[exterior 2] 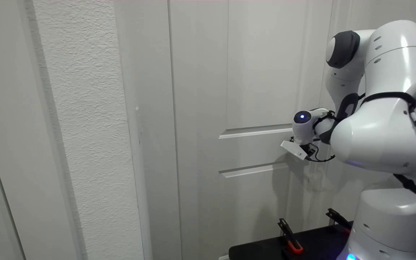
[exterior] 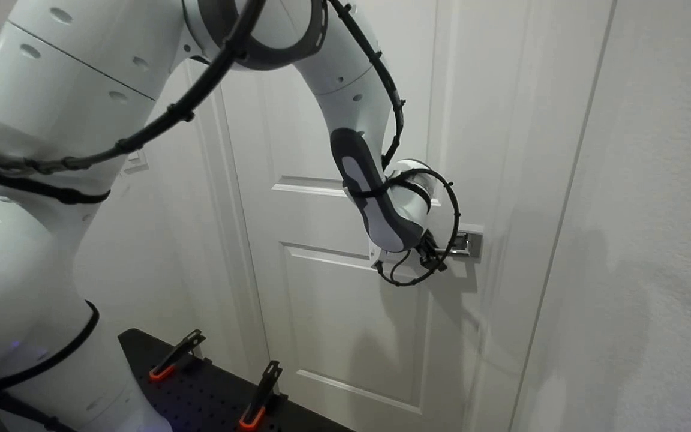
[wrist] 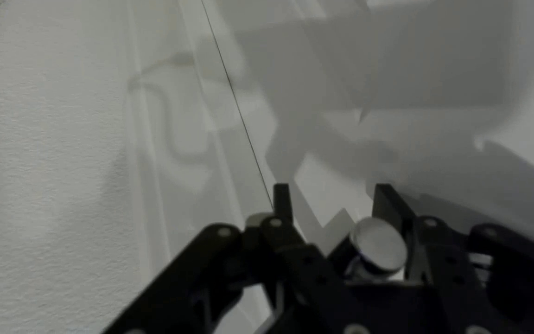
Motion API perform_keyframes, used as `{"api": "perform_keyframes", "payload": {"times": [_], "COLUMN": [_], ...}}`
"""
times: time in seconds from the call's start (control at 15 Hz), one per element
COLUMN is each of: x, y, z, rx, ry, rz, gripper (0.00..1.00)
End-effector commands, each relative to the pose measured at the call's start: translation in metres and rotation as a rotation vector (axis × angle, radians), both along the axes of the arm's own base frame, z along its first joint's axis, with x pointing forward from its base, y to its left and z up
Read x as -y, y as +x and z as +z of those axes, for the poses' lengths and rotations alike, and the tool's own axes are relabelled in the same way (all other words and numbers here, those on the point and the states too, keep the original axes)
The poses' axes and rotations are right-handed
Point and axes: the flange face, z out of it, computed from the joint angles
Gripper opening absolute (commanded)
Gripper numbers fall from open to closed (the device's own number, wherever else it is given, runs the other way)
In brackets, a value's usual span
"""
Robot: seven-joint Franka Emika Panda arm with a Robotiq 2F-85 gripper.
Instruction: Open the door.
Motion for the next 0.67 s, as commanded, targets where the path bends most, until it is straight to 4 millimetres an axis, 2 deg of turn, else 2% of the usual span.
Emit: {"api": "perform_keyframes", "payload": {"times": [0.0, 0.13, 0.2, 0.6], "x": [0.004, 0.007, 0.008, -0.005], "y": [0.01, 0.005, 0.003, -0.006], "z": [0.003, -0.004, -0.007, -0.043], "rx": [0.033, 0.026, 0.023, -0.018], "ry": [-0.036, -0.047, -0.052, -0.177], "rz": [-0.023, -0.043, -0.049, 0.007], "gripper": [0.19, 0.04, 0.01, 0.02]}}
